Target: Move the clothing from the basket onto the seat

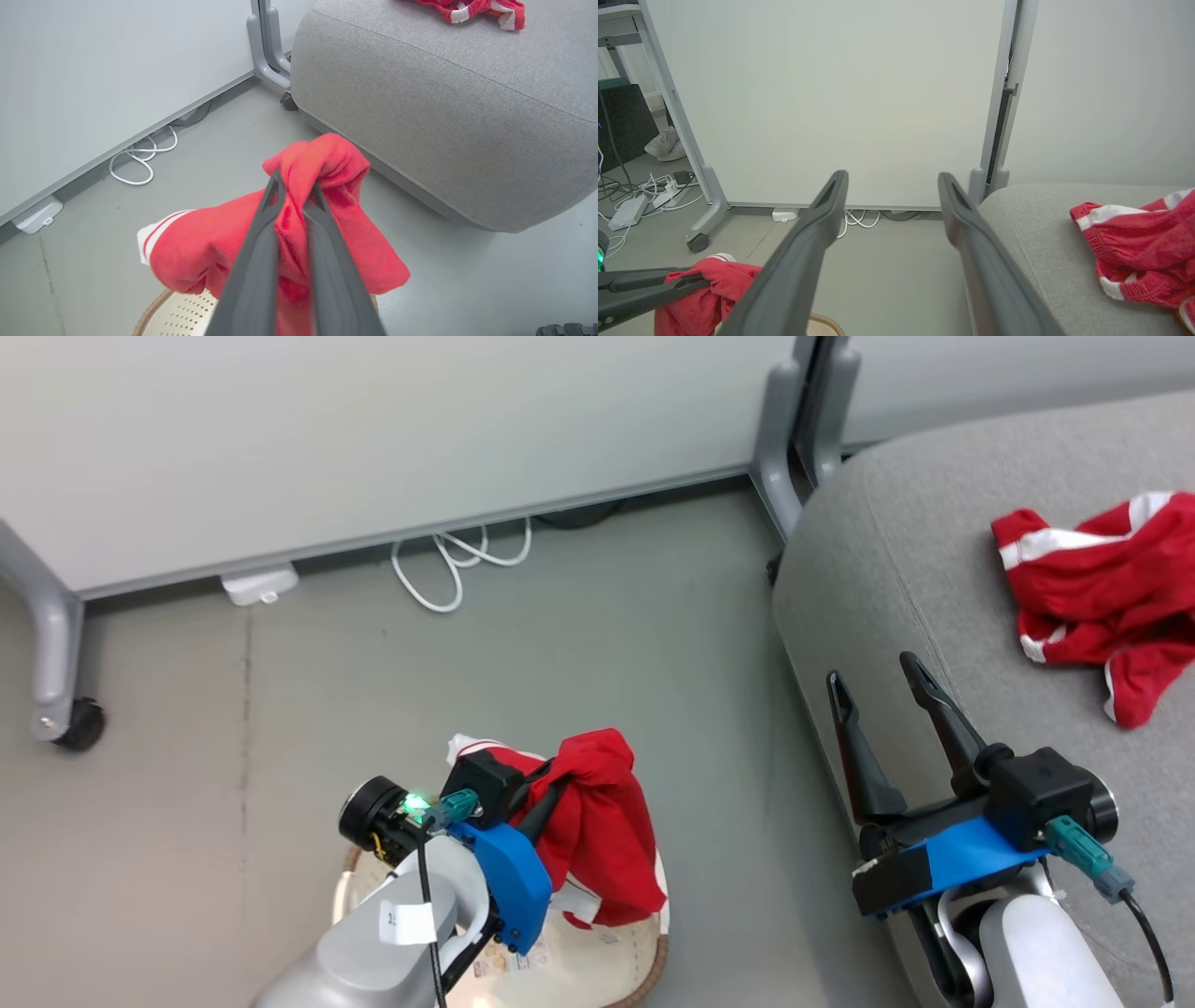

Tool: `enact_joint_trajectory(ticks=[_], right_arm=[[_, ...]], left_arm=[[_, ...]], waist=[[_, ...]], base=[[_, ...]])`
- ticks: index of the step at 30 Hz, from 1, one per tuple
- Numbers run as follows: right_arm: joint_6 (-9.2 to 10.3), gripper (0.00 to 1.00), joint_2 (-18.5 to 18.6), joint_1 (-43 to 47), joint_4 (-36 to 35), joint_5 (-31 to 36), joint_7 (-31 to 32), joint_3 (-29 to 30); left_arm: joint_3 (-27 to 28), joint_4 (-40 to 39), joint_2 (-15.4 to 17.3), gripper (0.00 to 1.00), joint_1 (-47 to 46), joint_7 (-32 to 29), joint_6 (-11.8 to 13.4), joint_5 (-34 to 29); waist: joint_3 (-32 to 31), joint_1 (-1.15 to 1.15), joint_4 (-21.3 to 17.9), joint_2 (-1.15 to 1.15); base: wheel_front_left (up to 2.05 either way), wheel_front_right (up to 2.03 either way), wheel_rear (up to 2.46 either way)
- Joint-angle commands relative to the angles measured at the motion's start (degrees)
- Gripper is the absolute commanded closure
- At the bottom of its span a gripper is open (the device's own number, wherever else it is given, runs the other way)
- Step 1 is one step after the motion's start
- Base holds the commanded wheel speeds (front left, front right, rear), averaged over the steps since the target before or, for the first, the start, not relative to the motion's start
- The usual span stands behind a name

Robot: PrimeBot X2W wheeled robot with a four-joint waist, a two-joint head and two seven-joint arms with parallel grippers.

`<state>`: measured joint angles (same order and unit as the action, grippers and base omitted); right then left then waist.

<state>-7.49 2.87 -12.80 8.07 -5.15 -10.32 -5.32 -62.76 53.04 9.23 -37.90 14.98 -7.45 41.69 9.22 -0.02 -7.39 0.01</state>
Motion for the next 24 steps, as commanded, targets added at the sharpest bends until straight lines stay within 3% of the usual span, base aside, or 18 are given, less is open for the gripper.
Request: enact_joint_trajectory(ticks=[1,14,24], right_arm=[[-0.01,0.00,0.0,0.9,-0.3,0.3,0.3,0.0],[-0.01,0.00,0.0,4.9,-1.9,0.3,2.9,-0.6],[-0.01,0.00,0.0,6.3,-1.1,-0.4,3.4,-1.7]], left_arm=[[0.0,-0.5,-0.1,1.00,-0.7,0.3,0.0,0.4],[-1.5,-3.8,-2.8,1.00,-6.2,0.3,0.0,3.9],[-2.2,-5.2,-3.8,1.00,-12.3,-0.6,0.0,5.8]], waist=[[-2.9,0.02,2.6,-0.01],[-8.1,0.02,7.9,-0.01],[-9.6,0.02,9.7,-0.01]], base=[[0.00,0.00,0.00],[0.00,0.00,0.00],[0.00,0.00,0.00]])
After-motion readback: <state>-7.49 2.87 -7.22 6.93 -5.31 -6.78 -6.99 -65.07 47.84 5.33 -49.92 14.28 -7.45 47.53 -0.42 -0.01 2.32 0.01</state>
